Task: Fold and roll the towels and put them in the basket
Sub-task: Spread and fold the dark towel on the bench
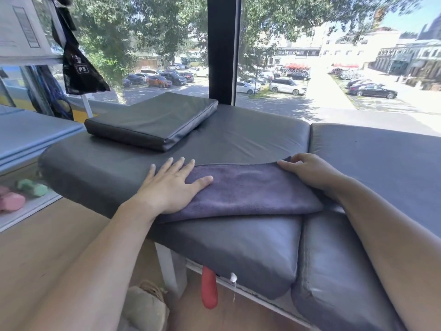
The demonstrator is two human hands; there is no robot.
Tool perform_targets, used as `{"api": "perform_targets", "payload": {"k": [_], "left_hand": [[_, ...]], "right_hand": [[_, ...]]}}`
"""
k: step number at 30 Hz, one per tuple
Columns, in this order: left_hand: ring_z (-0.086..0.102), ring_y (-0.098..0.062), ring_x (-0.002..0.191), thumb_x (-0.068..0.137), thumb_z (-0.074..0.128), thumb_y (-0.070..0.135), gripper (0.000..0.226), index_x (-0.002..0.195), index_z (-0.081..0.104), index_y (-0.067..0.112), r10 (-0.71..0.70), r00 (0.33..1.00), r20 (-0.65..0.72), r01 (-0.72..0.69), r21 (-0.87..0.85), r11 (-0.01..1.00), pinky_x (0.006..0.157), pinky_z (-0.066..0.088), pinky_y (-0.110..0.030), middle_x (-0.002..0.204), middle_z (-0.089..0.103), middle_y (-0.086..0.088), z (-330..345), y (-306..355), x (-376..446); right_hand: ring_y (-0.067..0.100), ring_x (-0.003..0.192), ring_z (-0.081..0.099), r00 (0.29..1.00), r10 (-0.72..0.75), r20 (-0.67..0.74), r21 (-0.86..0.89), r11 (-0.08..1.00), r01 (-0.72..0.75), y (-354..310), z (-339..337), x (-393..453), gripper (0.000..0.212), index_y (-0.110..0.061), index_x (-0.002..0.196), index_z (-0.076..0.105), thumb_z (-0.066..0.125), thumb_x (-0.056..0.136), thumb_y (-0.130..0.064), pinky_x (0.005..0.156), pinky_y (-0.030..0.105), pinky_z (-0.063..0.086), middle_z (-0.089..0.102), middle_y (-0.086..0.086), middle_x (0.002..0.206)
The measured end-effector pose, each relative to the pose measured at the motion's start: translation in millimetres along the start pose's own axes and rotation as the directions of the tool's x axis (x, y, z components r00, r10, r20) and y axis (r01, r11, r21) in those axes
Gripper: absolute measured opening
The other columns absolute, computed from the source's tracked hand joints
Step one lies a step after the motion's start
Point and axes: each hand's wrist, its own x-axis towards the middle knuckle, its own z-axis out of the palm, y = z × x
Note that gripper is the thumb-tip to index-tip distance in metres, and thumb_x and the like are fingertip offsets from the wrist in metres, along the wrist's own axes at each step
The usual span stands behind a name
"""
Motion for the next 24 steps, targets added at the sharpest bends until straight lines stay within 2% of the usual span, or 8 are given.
{"api": "perform_targets", "payload": {"k": [6, 8, 10, 13, 15, 17, 21, 24], "left_hand": [[-0.008, -0.013, 0.156, 0.070, 0.008, 0.097, 0.111, 0.161, 0.009, 0.034, 0.039, 0.997, -0.069, -0.038, 0.021, 0.999, 0.124, -0.009, -0.051, 0.170, 0.001, 0.007, 2.6, 0.9, -2.2], [-0.006, -0.014, 0.156, 0.075, 0.021, 0.095, 0.104, 0.160, 0.015, 0.036, 0.040, 0.992, -0.120, -0.048, -0.068, 0.997, 0.124, -0.006, -0.053, 0.169, 0.002, 0.009, 3.2, 0.6, -3.8], [0.001, -0.015, 0.156, 0.088, 0.041, 0.078, 0.084, 0.158, 0.027, 0.034, 0.015, 0.970, -0.241, -0.078, -0.252, 0.965, 0.125, 0.002, -0.052, 0.169, 0.010, 0.008, 1.9, -1.1, -5.5], [0.035, -0.015, 0.146, 0.097, 0.060, 0.044, 0.049, 0.143, 0.053, 0.029, -0.095, 0.893, -0.440, -0.153, -0.494, 0.856, 0.121, 0.025, -0.041, 0.155, 0.044, 0.006, -7.8, -10.5, -14.1], [0.057, -0.017, 0.118, 0.094, 0.065, 0.037, 0.029, 0.123, 0.067, 0.033, -0.118, 0.853, -0.508, -0.188, -0.510, 0.839, 0.102, 0.042, -0.031, 0.126, 0.066, 0.011, -14.4, -20.6, -24.2], [0.059, -0.015, 0.095, 0.092, 0.067, 0.039, 0.013, 0.103, 0.073, 0.038, -0.084, 0.864, -0.496, -0.206, -0.502, 0.840, 0.086, 0.045, -0.029, 0.095, 0.070, 0.018, -14.6, -30.1, -33.6], [0.052, -0.011, 0.130, 0.093, 0.069, 0.036, 0.005, 0.094, 0.073, 0.039, 0.035, 0.901, -0.432, -0.262, -0.478, 0.838, 0.115, 0.034, -0.038, 0.108, 0.065, 0.024, 2.6, -42.6, -37.4], [0.051, -0.008, 0.131, 0.096, 0.065, 0.031, 0.014, 0.108, 0.071, 0.033, 0.057, 0.892, -0.448, -0.280, -0.450, 0.848, 0.122, 0.022, -0.042, 0.123, 0.068, 0.016, 9.8, -44.4, -35.1]], "right_hand": [[0.013, 0.085, 0.072, 0.999, -0.039, 0.000, 0.425, 0.905, 0.035, -6.8, -3.4, -14.1, 0.025, -0.023, 0.117, 0.070, 0.072, 0.093, -0.027, 0.080, 0.029, 0.059, 0.075, 0.007, 0.110], [0.018, 0.091, 0.071, 0.999, -0.037, 0.023, 0.596, 0.803, 0.016, -12.8, -3.8, -19.0, 0.025, -0.019, 0.119, 0.071, 0.071, 0.094, -0.022, 0.083, 0.031, 0.060, 0.074, 0.013, 0.116], [0.020, 0.098, 0.070, 0.998, -0.024, 0.049, 0.710, 0.704, -0.018, -21.2, -4.9, -24.2, 0.027, -0.018, 0.121, 0.072, 0.069, 0.094, -0.022, 0.086, 0.032, 0.060, 0.073, 0.014, 0.119], [0.023, 0.105, 0.070, 0.998, -0.027, 0.053, 0.731, 0.682, -0.021, -37.3, -7.8, -32.5, 0.027, -0.025, 0.119, 0.074, 0.069, 0.094, -0.029, 0.087, 0.033, 0.060, 0.071, 0.011, 0.123], [0.022, 0.107, 0.072, 0.999, -0.033, 0.031, 0.702, 0.713, 0.001, -50.0, -10.6, -38.4, 0.025, -0.029, 0.117, 0.075, 0.069, 0.093, -0.033, 0.080, 0.030, 0.061, 0.073, 0.008, 0.120], [0.019, 0.103, 0.073, 0.999, -0.039, 0.034, 0.665, 0.746, 0.006, -62.2, -13.4, -42.4, 0.024, -0.030, 0.116, 0.076, 0.069, 0.094, -0.033, 0.072, 0.026, 0.060, 0.075, 0.003, 0.116], [0.021, 0.084, 0.069, 0.971, -0.102, 0.216, 0.621, 0.782, -0.056, -94.4, -13.4, -46.1, 0.026, -0.022, 0.123, 0.071, 0.063, 0.098, -0.025, 0.063, 0.024, 0.059, 0.071, 0.007, 0.101], [0.016, 0.066, 0.060, 0.958, -0.152, 0.242, 0.581, 0.814, -0.017, -126.1, 2.1, -47.6, 0.021, -0.015, 0.118, 0.069, 0.064, 0.097, -0.016, 0.054, 0.021, 0.052, 0.063, 0.003, 0.080]]}}
